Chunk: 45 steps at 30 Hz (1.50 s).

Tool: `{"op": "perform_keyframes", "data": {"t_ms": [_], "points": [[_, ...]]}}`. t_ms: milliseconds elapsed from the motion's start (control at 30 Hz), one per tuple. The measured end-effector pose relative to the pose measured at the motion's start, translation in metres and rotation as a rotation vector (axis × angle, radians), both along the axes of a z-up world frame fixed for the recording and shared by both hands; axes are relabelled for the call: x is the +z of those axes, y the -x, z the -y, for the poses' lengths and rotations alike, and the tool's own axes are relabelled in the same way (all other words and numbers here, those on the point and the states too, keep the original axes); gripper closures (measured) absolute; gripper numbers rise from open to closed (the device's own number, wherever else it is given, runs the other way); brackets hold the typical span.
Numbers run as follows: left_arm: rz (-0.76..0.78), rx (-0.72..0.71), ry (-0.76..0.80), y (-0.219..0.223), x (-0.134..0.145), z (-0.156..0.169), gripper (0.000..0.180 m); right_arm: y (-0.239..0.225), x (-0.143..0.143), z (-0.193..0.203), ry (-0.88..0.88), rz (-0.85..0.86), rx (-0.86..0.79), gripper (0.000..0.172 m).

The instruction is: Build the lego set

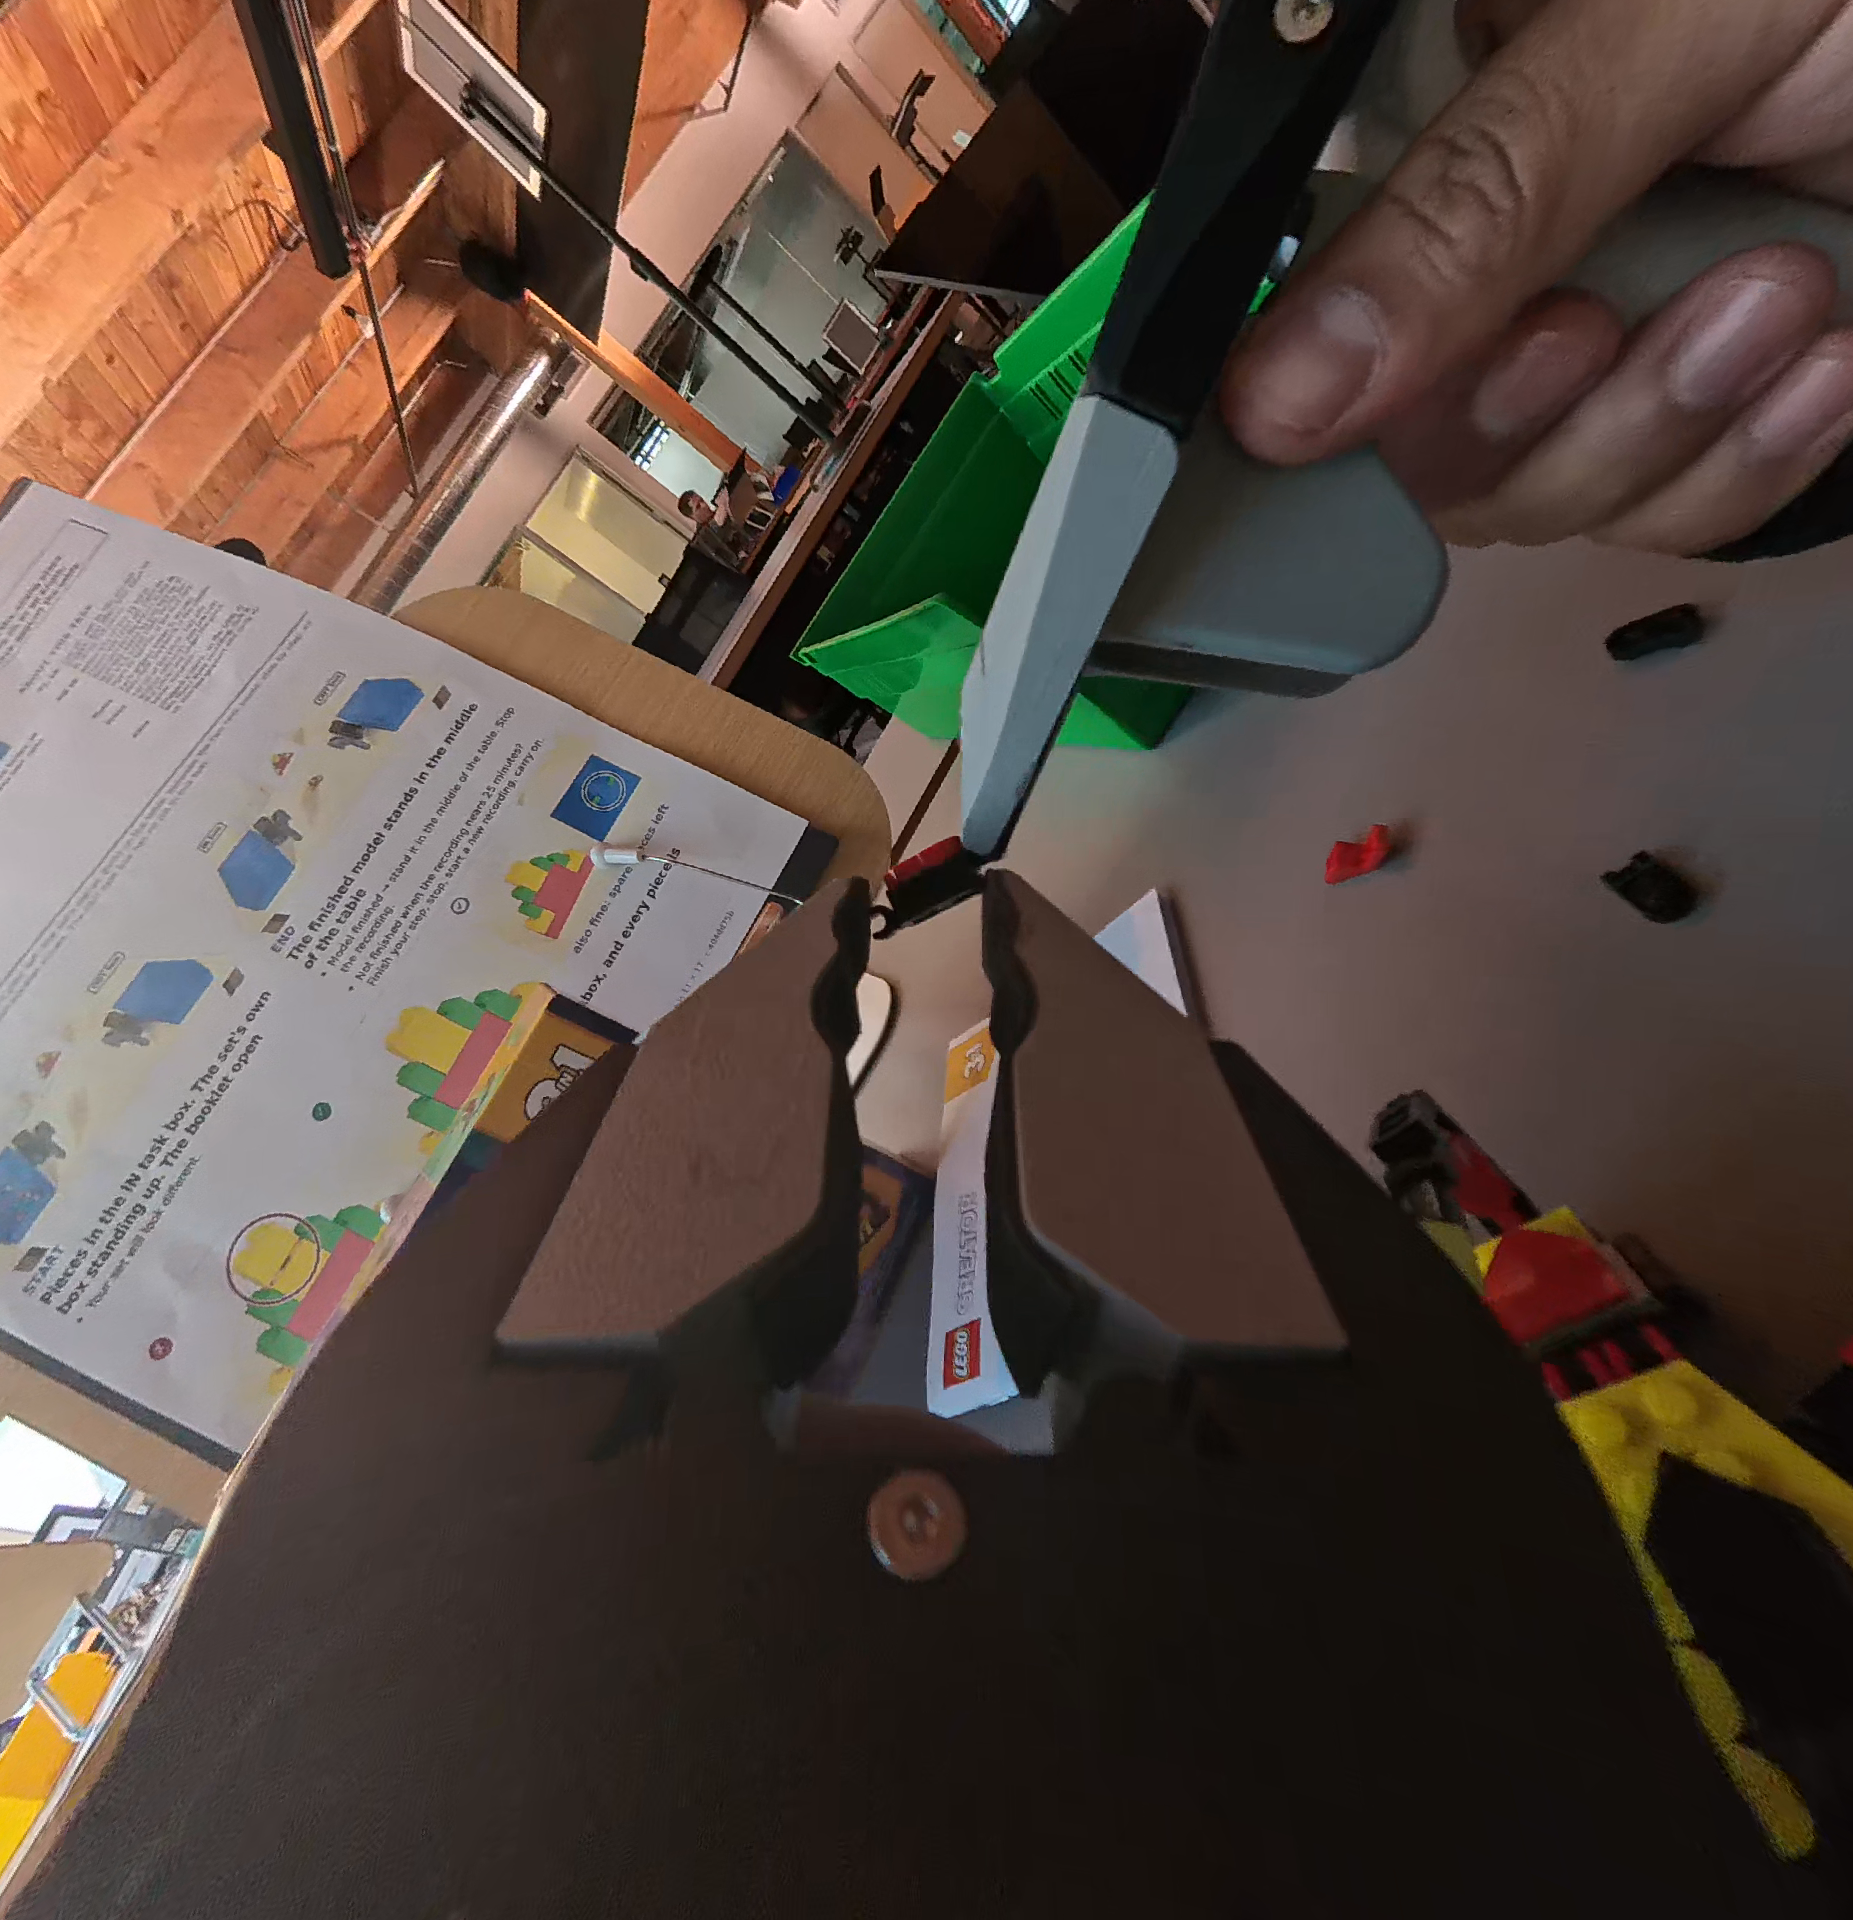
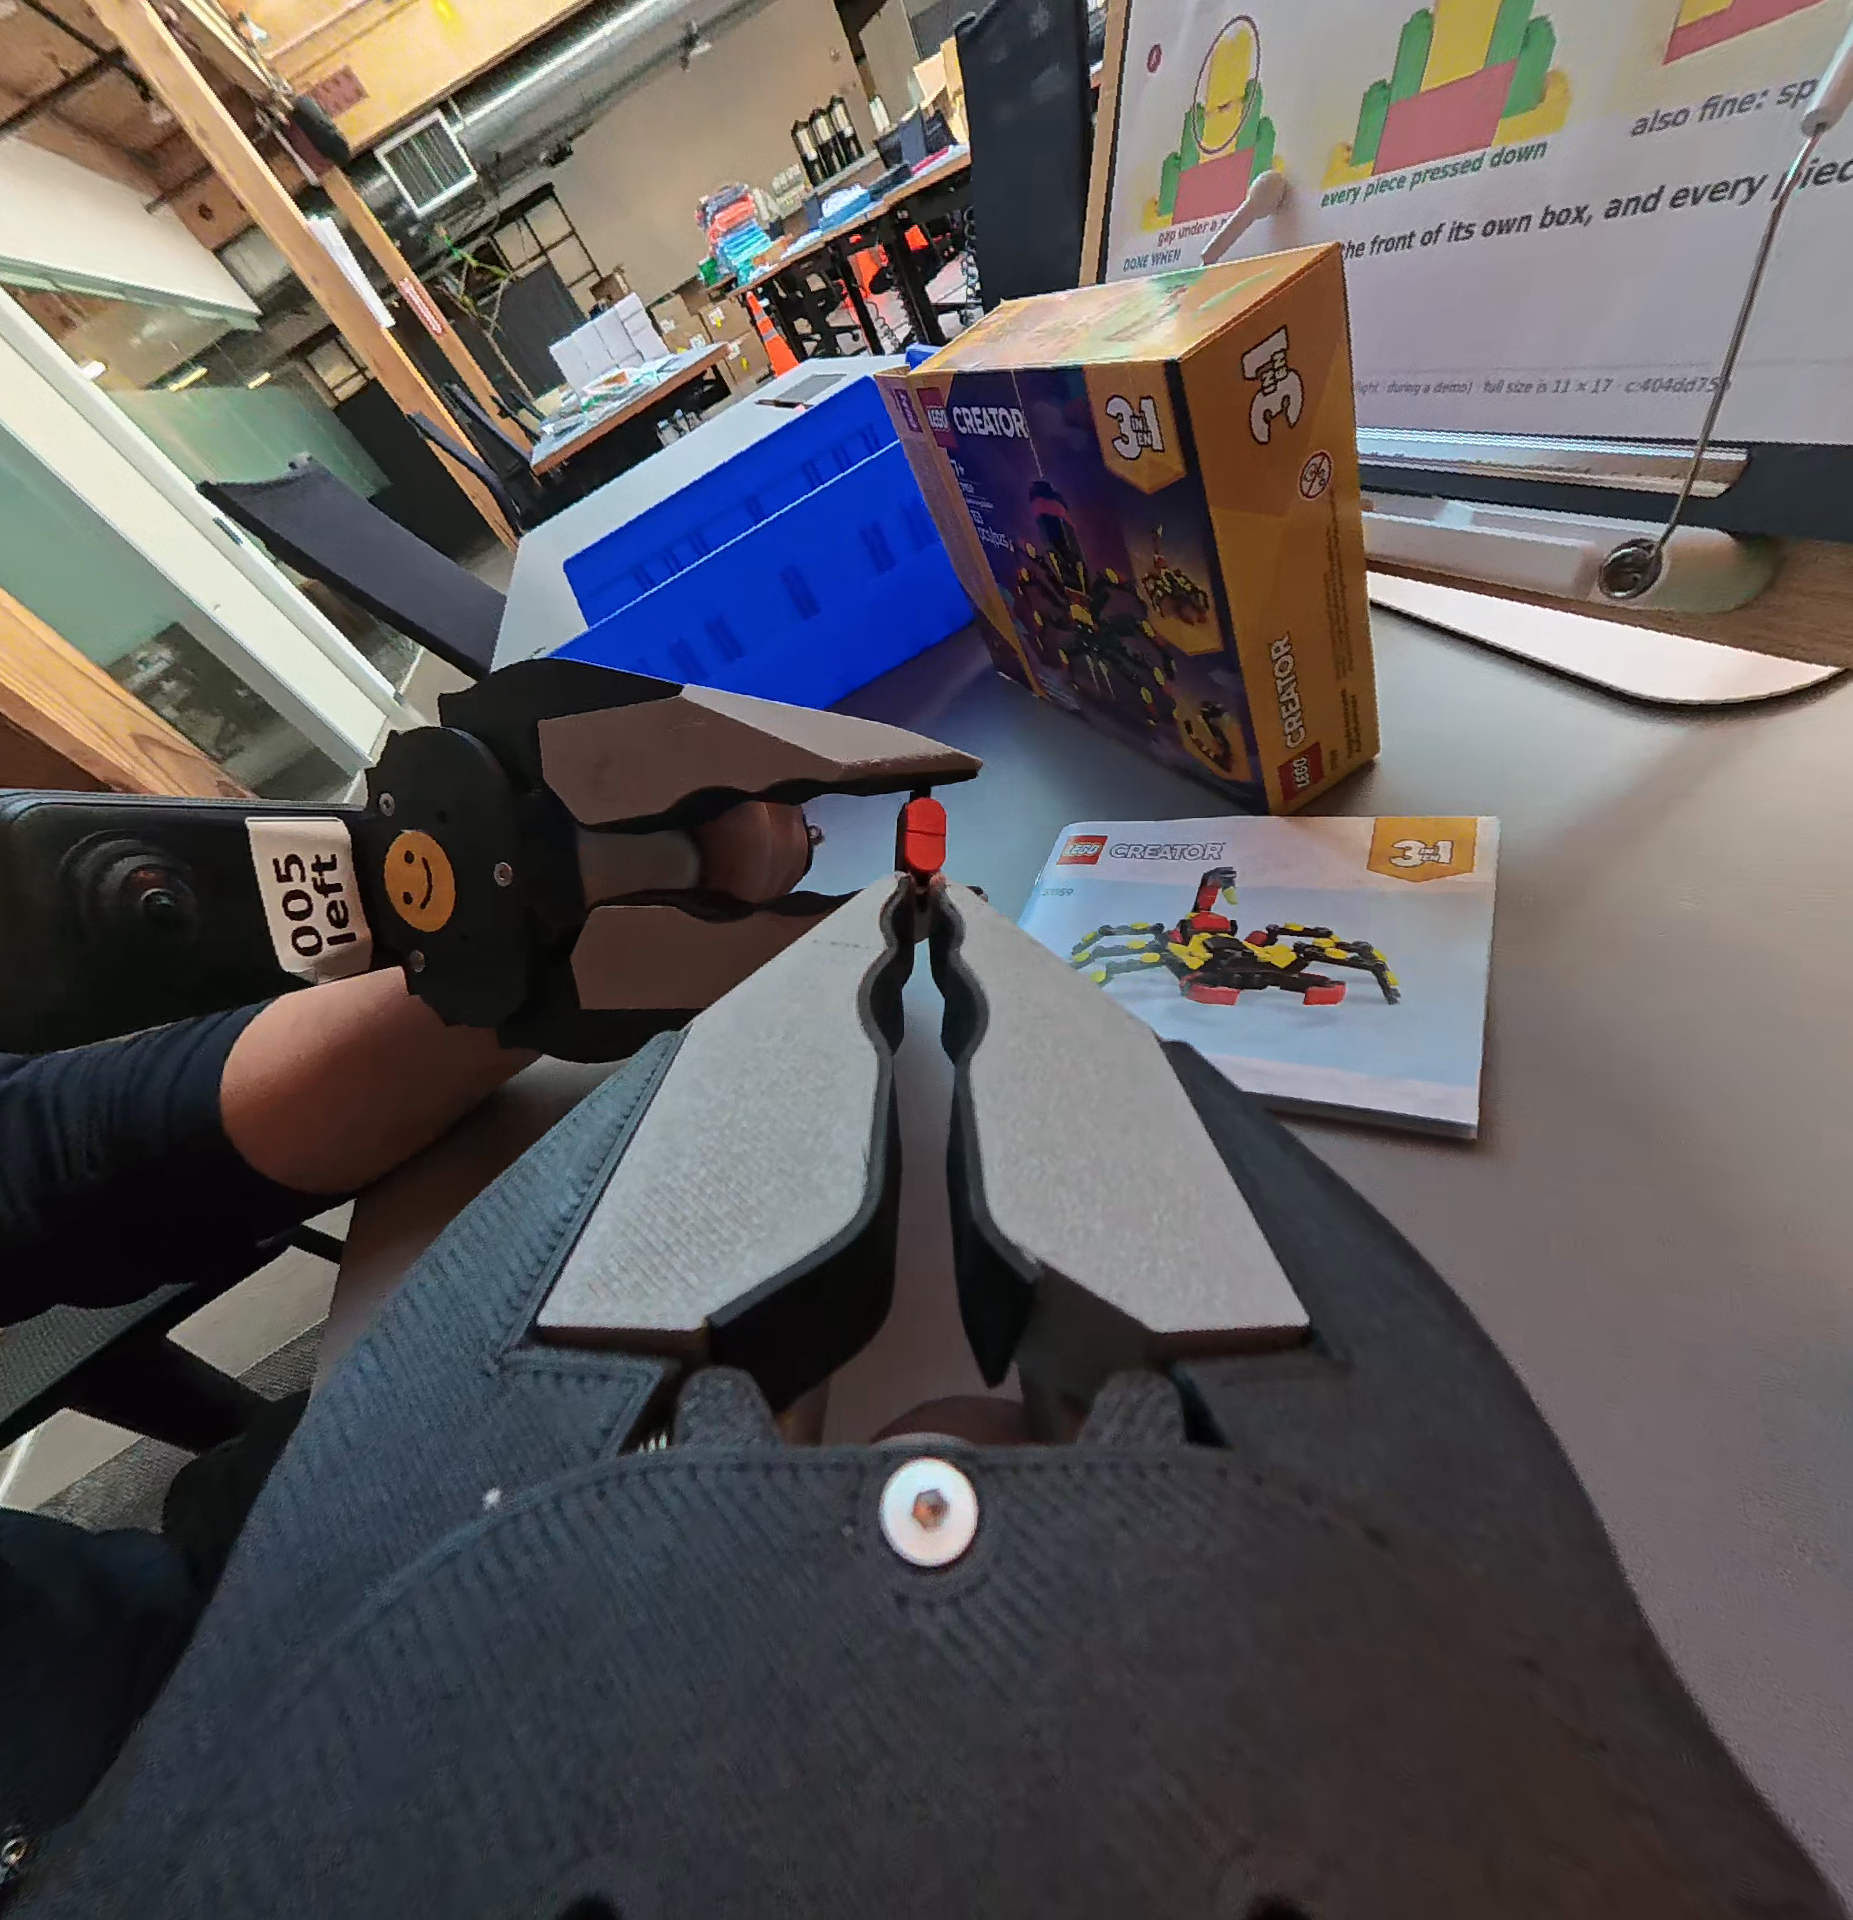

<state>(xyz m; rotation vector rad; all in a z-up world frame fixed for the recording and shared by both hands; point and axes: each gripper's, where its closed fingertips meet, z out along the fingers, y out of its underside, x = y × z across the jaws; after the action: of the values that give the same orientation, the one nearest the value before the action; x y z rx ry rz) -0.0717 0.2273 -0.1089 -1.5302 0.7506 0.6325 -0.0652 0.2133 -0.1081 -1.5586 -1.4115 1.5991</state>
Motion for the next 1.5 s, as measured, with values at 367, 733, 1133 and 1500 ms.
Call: {"op": "perform_keyframes", "data": {"t_ms": [367,733,1133,1500], "points": [[0.042,-0.047,0.016,-0.0004,-0.0005,0.0028,0.160,0.0003,0.0009,0.0025,-0.014,0.000,0.001,0.172],[0.047,-0.035,-0.017,0.0002,0.0023,0.0030,0.159,0.0011,0.0017,0.0042,0.071,-0.020,0.030,0.172],[0.037,-0.013,-0.034,-0.0002,0.0028,0.0007,0.159,0.0007,0.0013,0.0020,0.117,-0.025,0.041,0.172],[0.056,0.019,-0.012,0.0005,-0.0005,-0.0015,0.159,0.0015,-0.0022,0.0011,0.046,-0.007,0.029,0.172]]}}
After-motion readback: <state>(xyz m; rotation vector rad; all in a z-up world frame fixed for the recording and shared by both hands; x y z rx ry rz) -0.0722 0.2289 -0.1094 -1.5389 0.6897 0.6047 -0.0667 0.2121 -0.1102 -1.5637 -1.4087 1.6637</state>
